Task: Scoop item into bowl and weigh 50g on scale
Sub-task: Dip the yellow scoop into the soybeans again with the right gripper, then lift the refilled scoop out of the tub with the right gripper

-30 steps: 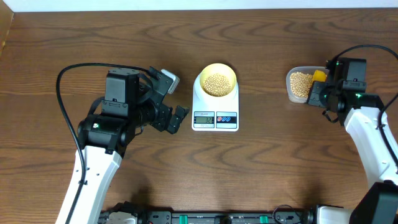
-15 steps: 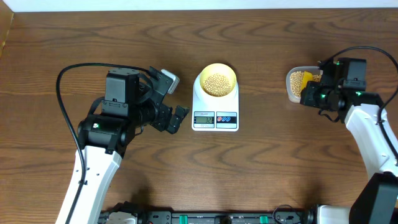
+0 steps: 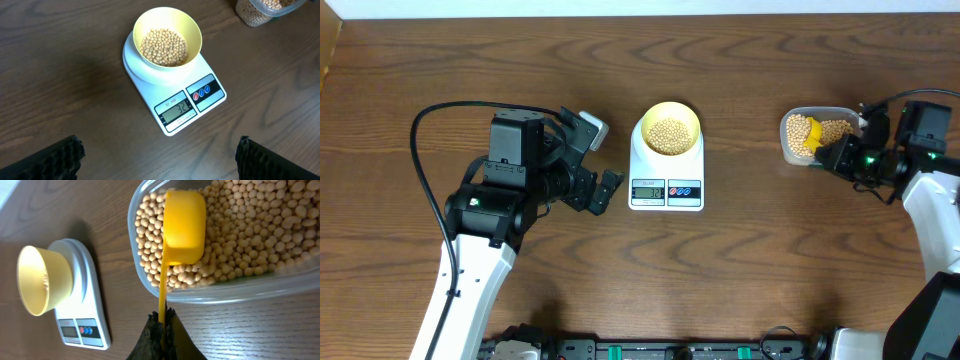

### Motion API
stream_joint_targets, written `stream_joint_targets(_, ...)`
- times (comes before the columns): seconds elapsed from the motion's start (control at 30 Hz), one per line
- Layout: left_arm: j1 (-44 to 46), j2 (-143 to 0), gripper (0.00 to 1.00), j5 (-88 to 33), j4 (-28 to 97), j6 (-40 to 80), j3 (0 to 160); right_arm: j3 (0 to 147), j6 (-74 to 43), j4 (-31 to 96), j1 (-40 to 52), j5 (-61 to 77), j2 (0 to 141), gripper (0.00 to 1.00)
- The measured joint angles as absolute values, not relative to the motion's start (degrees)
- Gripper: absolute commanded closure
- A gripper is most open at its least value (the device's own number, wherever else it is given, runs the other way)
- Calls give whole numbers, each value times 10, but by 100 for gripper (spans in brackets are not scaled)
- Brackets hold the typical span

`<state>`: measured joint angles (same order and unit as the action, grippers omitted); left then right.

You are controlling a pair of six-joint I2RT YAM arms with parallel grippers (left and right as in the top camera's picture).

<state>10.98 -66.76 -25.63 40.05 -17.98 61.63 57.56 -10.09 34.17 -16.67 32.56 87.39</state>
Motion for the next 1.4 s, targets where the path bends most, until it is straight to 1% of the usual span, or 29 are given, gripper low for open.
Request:
stream_joint_targets(0.43,110,-668,0,-256,401,-180,616,549,-101,338,-252,448,875,99)
stream_joint_targets(0.93,110,-668,0,-256,401,-180,616,549,-101,338,-327,527,875,99)
stream_joint_targets(1.27,110,-668,0,-256,401,-180,616,549,-101,343,-375,593,875,99)
stream_joint_targets(1.4,110,-668,0,-256,401,-180,616,549,-101,353,-406,640,876,99)
